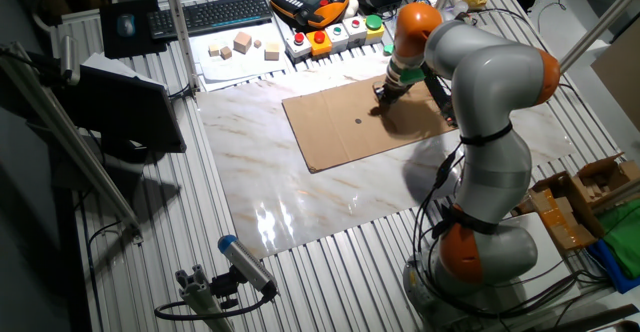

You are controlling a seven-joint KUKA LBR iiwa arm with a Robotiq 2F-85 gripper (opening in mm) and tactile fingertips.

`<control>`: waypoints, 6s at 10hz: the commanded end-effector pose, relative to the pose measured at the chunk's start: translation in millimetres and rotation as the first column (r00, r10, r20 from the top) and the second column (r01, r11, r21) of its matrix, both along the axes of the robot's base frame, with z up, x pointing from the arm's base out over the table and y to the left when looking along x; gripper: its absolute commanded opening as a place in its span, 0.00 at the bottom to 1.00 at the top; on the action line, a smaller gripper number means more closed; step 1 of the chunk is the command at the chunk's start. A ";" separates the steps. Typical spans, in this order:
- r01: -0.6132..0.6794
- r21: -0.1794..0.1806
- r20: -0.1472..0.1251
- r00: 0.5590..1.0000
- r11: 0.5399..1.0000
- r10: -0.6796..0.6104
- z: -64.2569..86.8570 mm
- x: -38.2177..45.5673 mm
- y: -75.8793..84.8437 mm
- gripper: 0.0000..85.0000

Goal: Hold a small block with the gripper and sweep it from left to right on the table

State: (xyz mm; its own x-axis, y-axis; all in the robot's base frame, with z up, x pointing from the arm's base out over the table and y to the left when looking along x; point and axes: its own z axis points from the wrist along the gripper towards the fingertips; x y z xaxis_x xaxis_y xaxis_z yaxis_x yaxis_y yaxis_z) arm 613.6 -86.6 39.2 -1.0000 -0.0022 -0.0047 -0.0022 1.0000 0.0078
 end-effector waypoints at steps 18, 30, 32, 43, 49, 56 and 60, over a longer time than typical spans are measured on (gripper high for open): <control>0.043 -0.008 0.026 0.999 0.999 -0.043 -3.6 -2.3 11.0 0.01; 0.078 0.010 0.030 0.996 0.997 -0.079 -3.6 -2.3 11.0 0.01; 0.074 0.025 0.021 0.997 0.997 -0.074 -3.6 -2.3 11.0 0.01; 0.043 0.009 0.020 0.999 0.999 -0.043 -4.4 -0.1 18.2 0.01; 0.039 0.010 0.021 0.999 0.999 -0.039 -3.6 2.1 25.5 0.01; 0.039 0.013 0.021 0.999 0.999 -0.039 -5.6 3.4 34.7 0.01; 0.039 0.006 0.021 0.999 0.999 -0.039 -4.4 5.2 42.5 0.01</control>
State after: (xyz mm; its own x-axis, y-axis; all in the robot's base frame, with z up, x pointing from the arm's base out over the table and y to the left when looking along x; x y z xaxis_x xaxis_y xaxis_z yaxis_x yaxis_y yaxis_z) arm 618.3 -43.3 34.2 -0.9991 0.0356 -0.0240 0.0353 0.9993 0.0138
